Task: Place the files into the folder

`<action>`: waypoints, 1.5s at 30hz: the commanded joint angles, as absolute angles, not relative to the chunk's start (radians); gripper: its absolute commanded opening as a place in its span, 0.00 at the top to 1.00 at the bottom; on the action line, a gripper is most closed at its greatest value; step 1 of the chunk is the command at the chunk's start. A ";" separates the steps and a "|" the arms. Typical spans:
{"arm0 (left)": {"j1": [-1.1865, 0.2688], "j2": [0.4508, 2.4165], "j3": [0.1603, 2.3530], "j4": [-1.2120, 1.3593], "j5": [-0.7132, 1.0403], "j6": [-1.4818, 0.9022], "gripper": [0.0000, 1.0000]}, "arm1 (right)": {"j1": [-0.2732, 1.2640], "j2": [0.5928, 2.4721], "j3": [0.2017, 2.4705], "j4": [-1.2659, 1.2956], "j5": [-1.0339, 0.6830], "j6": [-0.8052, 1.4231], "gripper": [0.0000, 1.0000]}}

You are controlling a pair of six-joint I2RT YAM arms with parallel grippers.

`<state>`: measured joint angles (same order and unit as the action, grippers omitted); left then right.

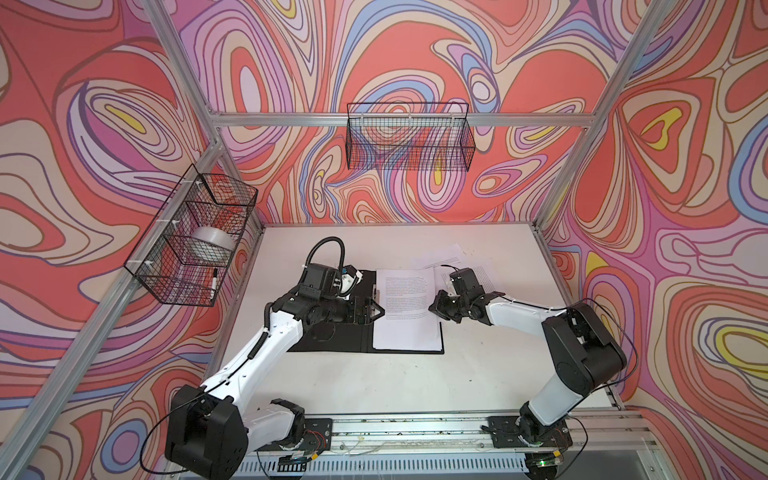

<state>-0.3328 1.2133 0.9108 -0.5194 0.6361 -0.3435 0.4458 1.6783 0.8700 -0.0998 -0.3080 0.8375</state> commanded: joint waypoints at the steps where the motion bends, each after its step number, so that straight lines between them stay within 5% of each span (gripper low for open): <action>1: -0.328 1.225 0.920 -0.510 0.652 -0.329 0.00 | 0.459 1.696 0.887 -0.084 -0.299 0.851 1.00; 33: -0.328 1.232 0.922 -0.506 0.663 -0.333 0.00 | 0.467 1.710 0.903 -0.107 -0.307 0.832 1.00; 45: -0.327 1.235 0.923 -0.506 0.667 -0.334 0.00 | 0.467 1.711 0.921 -0.132 -0.305 0.818 0.76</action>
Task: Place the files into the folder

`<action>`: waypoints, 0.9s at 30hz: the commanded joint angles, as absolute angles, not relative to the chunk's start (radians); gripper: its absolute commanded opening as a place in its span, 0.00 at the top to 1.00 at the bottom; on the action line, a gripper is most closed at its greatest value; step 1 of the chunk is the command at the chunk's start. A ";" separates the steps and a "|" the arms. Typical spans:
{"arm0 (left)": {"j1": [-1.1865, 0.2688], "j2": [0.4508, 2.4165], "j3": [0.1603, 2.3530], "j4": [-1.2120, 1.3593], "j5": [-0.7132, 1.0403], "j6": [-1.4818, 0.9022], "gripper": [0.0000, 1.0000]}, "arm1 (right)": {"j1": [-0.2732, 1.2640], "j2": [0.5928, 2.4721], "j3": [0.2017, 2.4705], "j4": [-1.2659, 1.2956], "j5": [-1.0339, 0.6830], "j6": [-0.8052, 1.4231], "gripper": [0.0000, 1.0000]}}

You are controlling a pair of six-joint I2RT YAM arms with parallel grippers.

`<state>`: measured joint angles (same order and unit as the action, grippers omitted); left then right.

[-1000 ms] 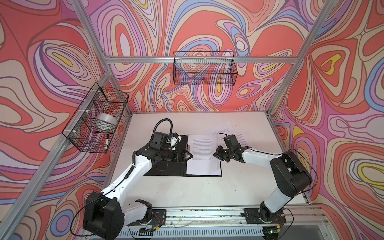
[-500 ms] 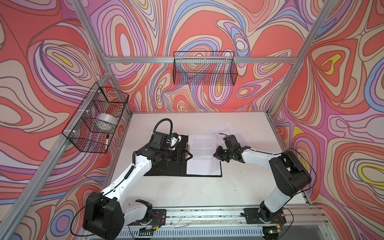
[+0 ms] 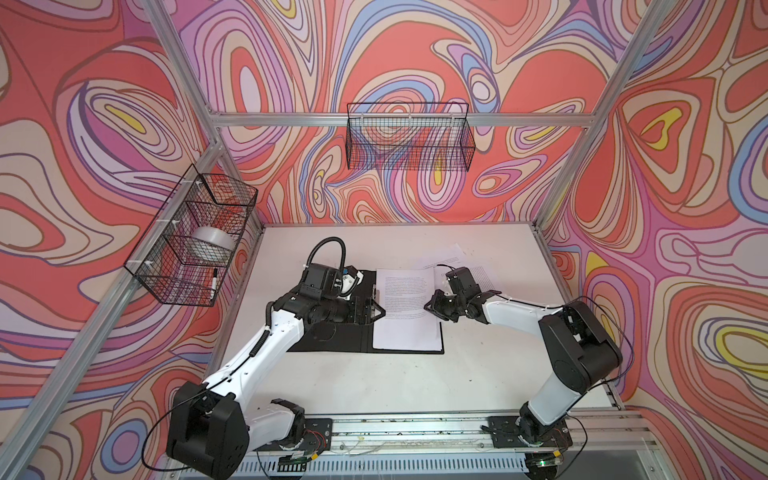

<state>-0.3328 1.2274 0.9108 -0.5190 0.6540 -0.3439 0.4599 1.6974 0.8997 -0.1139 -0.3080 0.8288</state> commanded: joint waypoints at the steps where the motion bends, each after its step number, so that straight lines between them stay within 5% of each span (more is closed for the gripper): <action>1: -0.327 1.235 0.923 -0.506 0.666 -0.333 0.00 | 0.467 1.710 0.922 -0.136 -0.305 0.816 0.74; 8: -0.327 1.233 0.922 -0.506 0.666 -0.334 0.00 | 0.467 1.697 0.938 -0.188 -0.274 0.799 0.53; 17: -0.328 1.230 0.922 -0.506 0.667 -0.334 0.00 | 0.467 1.692 0.967 -0.279 -0.222 0.777 0.45; 27: -0.328 1.226 0.921 -0.511 0.662 -0.329 0.00 | 0.467 1.706 1.052 -0.414 -0.154 0.712 0.20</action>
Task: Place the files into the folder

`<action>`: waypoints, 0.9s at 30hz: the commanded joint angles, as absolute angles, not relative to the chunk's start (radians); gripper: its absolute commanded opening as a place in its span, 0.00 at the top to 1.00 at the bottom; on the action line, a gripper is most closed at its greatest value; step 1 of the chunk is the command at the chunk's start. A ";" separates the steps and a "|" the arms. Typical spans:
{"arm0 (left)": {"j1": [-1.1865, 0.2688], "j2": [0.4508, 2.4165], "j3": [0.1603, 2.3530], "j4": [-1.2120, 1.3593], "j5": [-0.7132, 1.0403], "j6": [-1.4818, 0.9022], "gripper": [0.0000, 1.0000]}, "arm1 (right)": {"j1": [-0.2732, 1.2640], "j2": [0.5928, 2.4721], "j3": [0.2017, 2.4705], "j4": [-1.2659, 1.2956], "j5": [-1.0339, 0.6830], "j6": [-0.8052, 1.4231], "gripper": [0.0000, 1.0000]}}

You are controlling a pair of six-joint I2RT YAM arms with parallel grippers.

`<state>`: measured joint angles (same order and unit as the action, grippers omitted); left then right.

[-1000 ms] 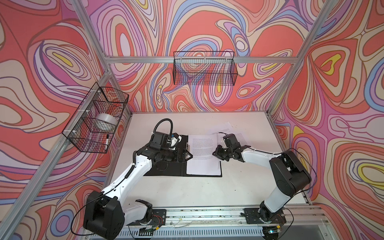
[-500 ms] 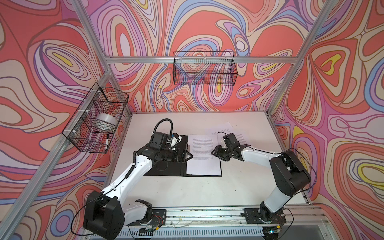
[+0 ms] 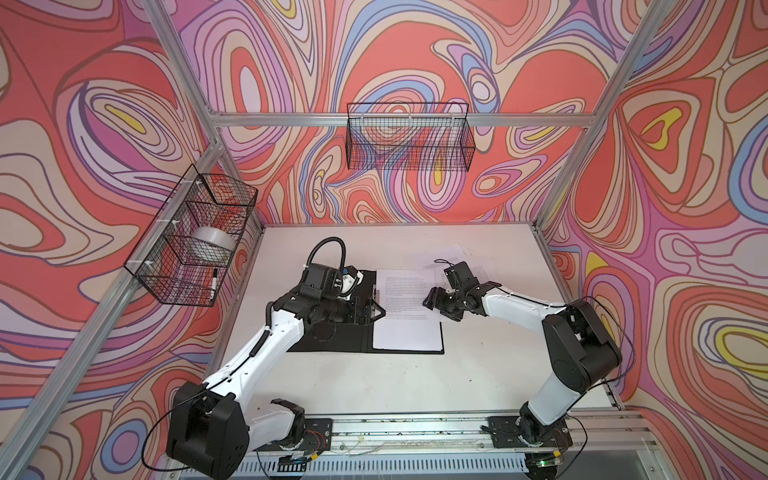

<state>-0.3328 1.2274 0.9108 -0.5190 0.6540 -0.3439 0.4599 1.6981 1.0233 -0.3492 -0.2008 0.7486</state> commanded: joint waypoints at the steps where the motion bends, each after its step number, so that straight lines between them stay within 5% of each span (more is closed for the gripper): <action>1: -0.328 1.226 0.922 -0.511 0.661 -0.328 0.00 | 0.467 1.704 1.061 -0.429 -0.144 0.705 0.18; 11: -0.413 1.266 0.954 -0.483 0.665 -0.369 0.00 | 0.335 1.695 1.106 -0.492 -0.128 0.597 0.11; 27: -0.681 1.729 1.072 -0.232 0.625 -0.603 0.00 | 0.138 1.746 1.107 -0.474 -0.202 0.515 0.13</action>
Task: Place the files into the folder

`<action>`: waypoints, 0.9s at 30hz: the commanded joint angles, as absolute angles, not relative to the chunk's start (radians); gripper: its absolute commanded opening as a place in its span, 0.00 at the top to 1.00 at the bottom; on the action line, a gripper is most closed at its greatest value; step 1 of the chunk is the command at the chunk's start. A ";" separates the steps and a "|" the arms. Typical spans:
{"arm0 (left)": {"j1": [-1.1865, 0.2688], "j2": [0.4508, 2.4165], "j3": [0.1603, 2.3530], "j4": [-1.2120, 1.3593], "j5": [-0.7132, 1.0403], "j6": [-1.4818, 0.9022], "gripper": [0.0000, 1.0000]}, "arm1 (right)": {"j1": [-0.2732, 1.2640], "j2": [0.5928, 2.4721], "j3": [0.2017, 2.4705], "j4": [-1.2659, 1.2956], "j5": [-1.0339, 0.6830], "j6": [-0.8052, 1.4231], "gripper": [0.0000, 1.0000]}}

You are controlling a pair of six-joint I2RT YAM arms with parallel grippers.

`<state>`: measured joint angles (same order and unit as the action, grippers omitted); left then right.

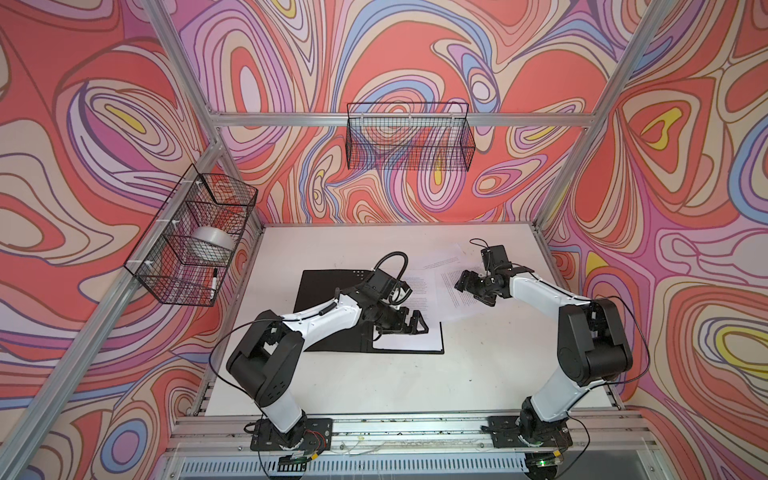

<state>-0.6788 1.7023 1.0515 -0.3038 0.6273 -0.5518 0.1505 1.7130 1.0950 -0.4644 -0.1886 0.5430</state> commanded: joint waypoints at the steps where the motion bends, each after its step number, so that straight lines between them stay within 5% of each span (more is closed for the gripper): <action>1: -0.682 1.739 1.069 -0.225 0.627 -0.607 0.00 | 0.134 1.754 1.110 -0.474 -0.207 0.513 0.14; 27: -0.686 1.782 0.933 -0.169 0.601 -0.618 0.00 | -0.019 1.874 1.121 -0.494 -0.176 0.489 0.15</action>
<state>-0.6815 1.7702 0.9714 -0.1543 0.6250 -0.6075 0.0227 1.8263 1.1229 -0.4572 -0.2253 0.5049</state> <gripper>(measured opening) 0.996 0.855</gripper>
